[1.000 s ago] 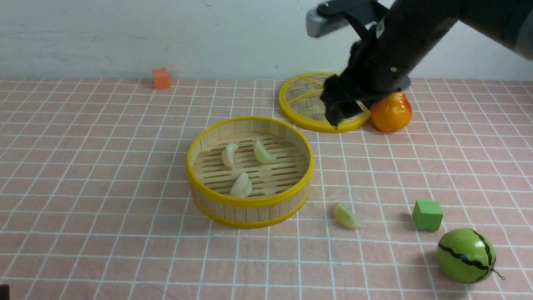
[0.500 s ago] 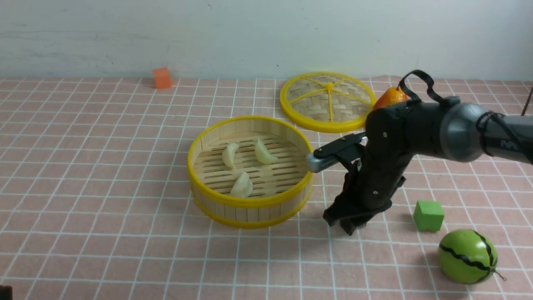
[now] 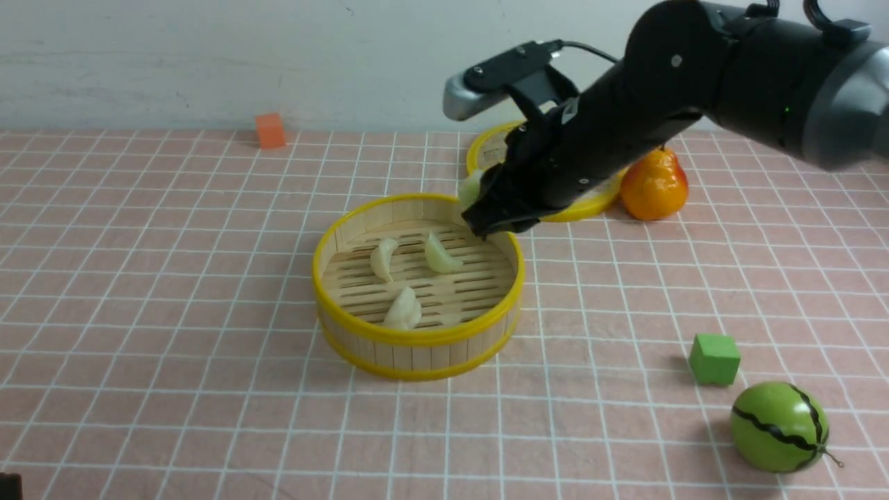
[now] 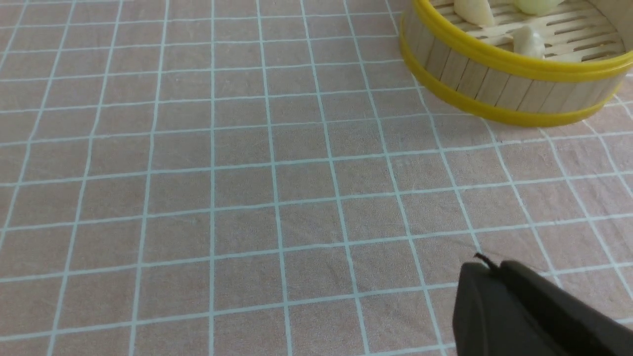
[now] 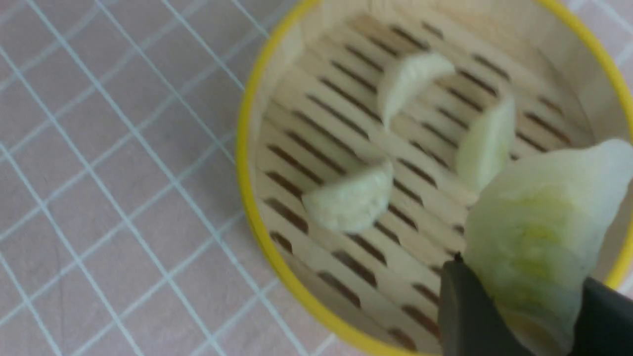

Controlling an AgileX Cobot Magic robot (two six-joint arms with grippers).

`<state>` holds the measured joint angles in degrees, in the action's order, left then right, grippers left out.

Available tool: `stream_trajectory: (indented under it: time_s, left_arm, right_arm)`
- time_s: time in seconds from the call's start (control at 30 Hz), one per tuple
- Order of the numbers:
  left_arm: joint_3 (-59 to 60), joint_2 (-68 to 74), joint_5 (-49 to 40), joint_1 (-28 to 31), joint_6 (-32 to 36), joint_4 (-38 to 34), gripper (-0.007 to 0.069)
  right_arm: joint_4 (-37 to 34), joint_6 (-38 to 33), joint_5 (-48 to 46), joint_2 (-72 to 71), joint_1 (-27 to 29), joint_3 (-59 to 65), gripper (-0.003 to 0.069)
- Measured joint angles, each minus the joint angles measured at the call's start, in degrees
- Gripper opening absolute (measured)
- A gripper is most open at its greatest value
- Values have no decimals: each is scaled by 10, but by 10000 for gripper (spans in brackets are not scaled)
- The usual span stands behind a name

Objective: Put the dumplings into the steamer on the table with the pink tablecloth.

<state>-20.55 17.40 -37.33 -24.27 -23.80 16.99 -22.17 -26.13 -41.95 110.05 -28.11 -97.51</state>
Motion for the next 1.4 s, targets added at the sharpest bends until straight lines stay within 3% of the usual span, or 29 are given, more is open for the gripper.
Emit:
stream_trajectory:
  time_s: [0.27,0.53,0.6,0.7,0.83,0.97,1.0,1.1,1.17,1.23,1.27,1.4]
  left_arm:
    - [0,0,1,0,0,0,19]
    - [0,0,1,0,0,0,21]
    - [0,0,1,0,0,0,21]
    - [0,0,1,0,0,0,21]
    - [0,0,1,0,0,0,21]
    - [0,0,1,0,0,0,21]
    - [0,0,1,0,0,0,21]
    - [0,0,1,0,0,0,25]
    - [0,0,1,0,0,0,29]
    - [0,0,1,0,0,0,33]
    - [0,0,1,0,0,0,34]
    - [0,0,1,0,0,0,38]
  right_arm:
    - [-25,-30,18,127,0,1,191]
    - [0,-32,-20,100,0,-47,564]
    - [31,-17,-53,67,0,-79,604]
    - [72,20,-101,25,0,-122,603]
    - [174,95,-209,-76,0,-179,503]
    - [280,196,-289,-198,12,-161,265]
    - [284,203,-289,-207,14,-157,255]
    - [300,232,-295,-265,28,-74,102]
    - [304,242,-283,-323,30,50,2]
    - [291,255,-241,-373,30,162,-19]
    - [289,257,-235,-378,30,162,-20]
    - [214,268,-52,-512,30,412,-20]
